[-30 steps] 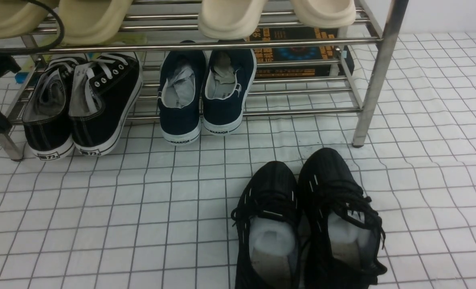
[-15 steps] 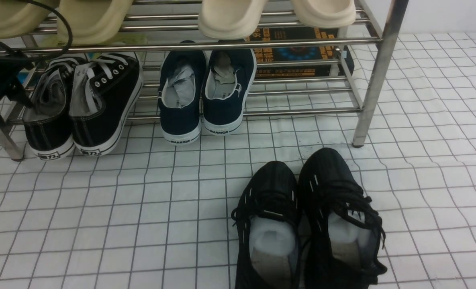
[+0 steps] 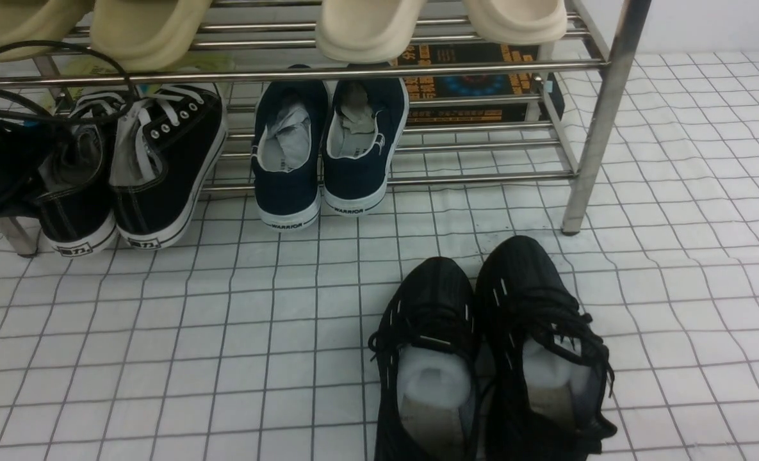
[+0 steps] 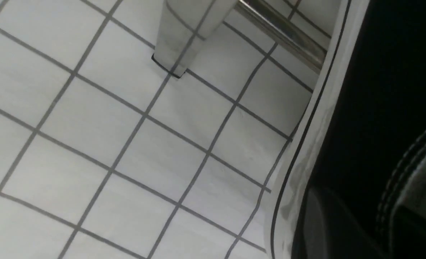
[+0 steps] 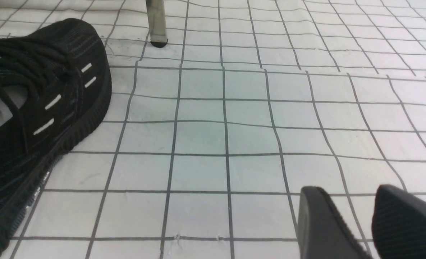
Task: Take the shoes off the shelf with your hand from the white checkered tablecloth.
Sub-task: 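Grasp the leftmost shoe on the bottom shelf of the shoe rack with the left gripper, then set the held shoe down on the floor in front of the rack with the left gripper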
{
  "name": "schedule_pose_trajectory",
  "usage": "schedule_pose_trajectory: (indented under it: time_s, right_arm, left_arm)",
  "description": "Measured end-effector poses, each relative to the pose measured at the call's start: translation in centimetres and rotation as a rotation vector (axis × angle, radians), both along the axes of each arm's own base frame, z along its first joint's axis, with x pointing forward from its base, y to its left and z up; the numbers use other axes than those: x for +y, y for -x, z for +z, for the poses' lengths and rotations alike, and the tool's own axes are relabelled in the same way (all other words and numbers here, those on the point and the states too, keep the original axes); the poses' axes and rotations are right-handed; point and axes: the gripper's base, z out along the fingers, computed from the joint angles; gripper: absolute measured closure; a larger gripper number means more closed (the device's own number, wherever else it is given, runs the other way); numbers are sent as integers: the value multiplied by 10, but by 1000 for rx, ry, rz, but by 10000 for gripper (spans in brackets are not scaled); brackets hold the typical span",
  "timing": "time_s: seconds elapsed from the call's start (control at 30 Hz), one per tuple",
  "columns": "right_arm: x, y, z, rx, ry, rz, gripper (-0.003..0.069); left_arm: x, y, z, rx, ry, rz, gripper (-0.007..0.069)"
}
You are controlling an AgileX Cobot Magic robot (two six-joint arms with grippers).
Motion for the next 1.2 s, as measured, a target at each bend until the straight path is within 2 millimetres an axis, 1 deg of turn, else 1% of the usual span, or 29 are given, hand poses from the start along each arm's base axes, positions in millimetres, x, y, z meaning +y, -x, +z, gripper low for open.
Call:
schedule_pose_trajectory:
  time_s: [0.03,0.1,0.2,0.37,0.4,0.43,0.47,0.5,0.53,0.6,0.63,0.67,0.7,0.73,0.8,0.83,0.9,0.93,1.03,1.07,1.1,1.13,1.2]
  right_arm:
    - [0,0,0,0,0,0,420]
    - [0,0,0,0,0,0,420]
    - [0,0,0,0,0,0,420]
    - [0,0,0,0,0,0,420]
    - [0,0,0,0,0,0,420]
    - [0,0,0,0,0,0,420]
    - [0,0,0,0,0,0,420]
    - [0,0,0,0,0,0,420]
    - [0,0,0,0,0,0,420]
    - [0,0,0,0,0,0,420]
    - [0,0,0,0,0,0,420]
    - [0,0,0,0,0,0,420]
    - [0,0,0,0,0,0,420]
    - [0,0,0,0,0,0,420]
    - [0,0,0,0,0,0,420]
    - [0,0,0,0,0,0,420]
    - [0,0,0,0,0,0,420]
    - [0,0,0,0,0,0,420]
    - [0,0,0,0,0,0,420]
    - [0,0,0,0,0,0,420]
    - [0,0,0,0,0,0,420]
    - [0,0,0,0,0,0,420]
    - [0,0,0,0,0,0,420]
  left_arm:
    - [0,3,3,14,-17,-13,597]
    - [0,9,7,39,-32,-23,605]
    - [1,31,29,94,-102,-35,607]
    - [2,66,66,127,-175,3,607]
    - [2,76,75,135,-188,18,607]
    - [1,77,76,130,-188,20,607]
    - [2,89,85,144,-210,38,607]
    - [2,92,87,141,-218,42,607]
    - [2,103,92,141,-236,65,607]
    - [1,119,95,140,-246,92,607]
    - [0,121,95,139,-245,96,607]
    - [-2,134,91,147,-241,106,604]
    - [-3,137,90,149,-240,107,604]
    - [-5,146,83,161,-234,108,604]
    - [-9,157,68,187,-215,104,604]
    - [-9,158,67,188,-213,104,604]
    - [-12,165,49,218,-188,104,604]
    - [-13,167,43,226,-182,105,604]
    - [-16,173,9,245,-159,104,604]
    - [-16,172,8,236,-159,103,604]
    - [-17,174,-2,230,-157,98,604]
    - [-17,173,-3,221,-158,97,604]
    - [-18,173,-14,192,-157,90,604]
